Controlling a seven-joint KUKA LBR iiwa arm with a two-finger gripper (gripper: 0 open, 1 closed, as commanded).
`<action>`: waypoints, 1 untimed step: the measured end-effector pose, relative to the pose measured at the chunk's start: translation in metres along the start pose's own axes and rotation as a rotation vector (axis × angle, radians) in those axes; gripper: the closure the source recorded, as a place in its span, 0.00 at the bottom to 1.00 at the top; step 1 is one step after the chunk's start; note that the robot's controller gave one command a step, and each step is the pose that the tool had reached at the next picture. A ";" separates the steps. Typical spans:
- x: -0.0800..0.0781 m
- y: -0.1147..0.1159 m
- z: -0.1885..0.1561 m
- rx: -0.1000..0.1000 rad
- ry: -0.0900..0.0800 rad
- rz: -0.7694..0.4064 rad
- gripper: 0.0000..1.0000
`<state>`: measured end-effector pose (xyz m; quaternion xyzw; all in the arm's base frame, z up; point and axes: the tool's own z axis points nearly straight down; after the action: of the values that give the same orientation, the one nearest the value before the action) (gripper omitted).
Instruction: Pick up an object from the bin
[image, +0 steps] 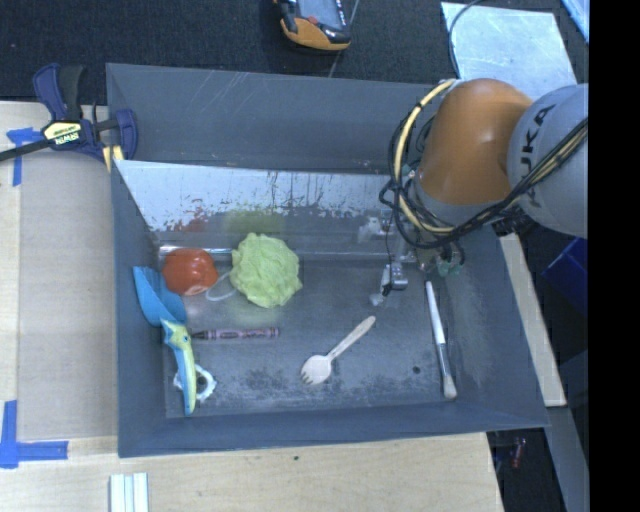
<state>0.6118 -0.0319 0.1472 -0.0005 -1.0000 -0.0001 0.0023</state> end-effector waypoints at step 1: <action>-0.002 0.000 -0.005 0.001 -0.009 -0.001 0.00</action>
Offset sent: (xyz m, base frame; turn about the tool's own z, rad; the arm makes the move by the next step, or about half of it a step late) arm -0.0454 0.0648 -0.0772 -0.3812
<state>0.6137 -0.0320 0.1522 -0.0002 -1.0000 0.0002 -0.0020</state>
